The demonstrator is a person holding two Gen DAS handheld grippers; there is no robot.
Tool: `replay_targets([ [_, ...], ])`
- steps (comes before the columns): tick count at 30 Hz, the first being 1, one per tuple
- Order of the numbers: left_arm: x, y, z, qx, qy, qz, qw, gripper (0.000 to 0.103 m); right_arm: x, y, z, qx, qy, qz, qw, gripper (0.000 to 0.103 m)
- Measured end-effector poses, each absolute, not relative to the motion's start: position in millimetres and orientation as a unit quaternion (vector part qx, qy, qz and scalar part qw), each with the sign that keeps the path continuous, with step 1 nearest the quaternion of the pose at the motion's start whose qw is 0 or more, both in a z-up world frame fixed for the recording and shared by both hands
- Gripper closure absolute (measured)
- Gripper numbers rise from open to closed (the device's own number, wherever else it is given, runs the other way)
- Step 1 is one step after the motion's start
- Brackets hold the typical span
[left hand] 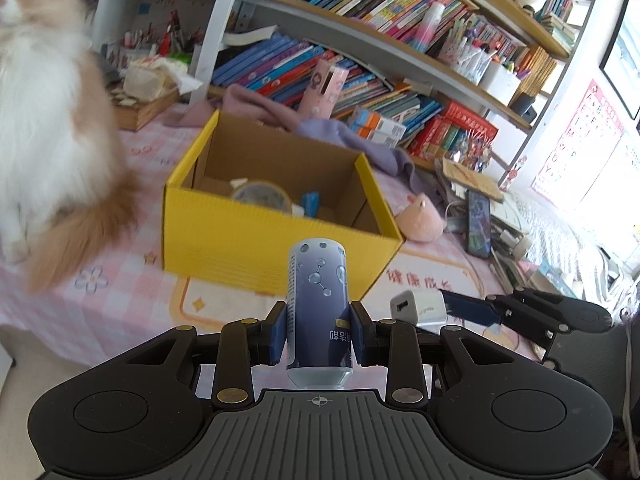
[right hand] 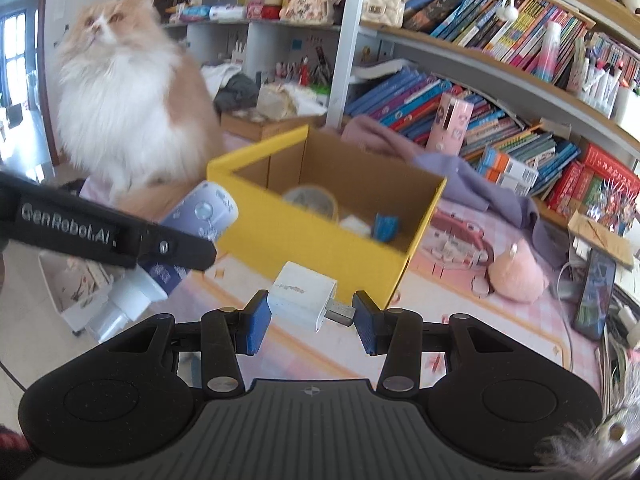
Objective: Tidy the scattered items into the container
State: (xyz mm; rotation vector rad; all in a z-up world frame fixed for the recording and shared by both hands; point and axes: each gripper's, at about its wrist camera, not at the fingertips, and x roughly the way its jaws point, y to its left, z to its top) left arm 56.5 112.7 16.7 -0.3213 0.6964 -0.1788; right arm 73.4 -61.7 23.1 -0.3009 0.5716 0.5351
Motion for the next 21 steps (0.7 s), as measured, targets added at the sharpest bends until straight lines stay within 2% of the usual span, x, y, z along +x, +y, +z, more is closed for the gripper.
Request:
replay_targets([
  [11,119,129,47,-0.136,0.304,-0.087,0.939,0.072,135,-52,53,-0.155,0.232,0.274,0.92,0.061],
  [21,225,126,50,-0.064,0.335,-0.1,0.935,0.072,224,-27,31,-0.232,0.256,0.299,0.89,0.061],
])
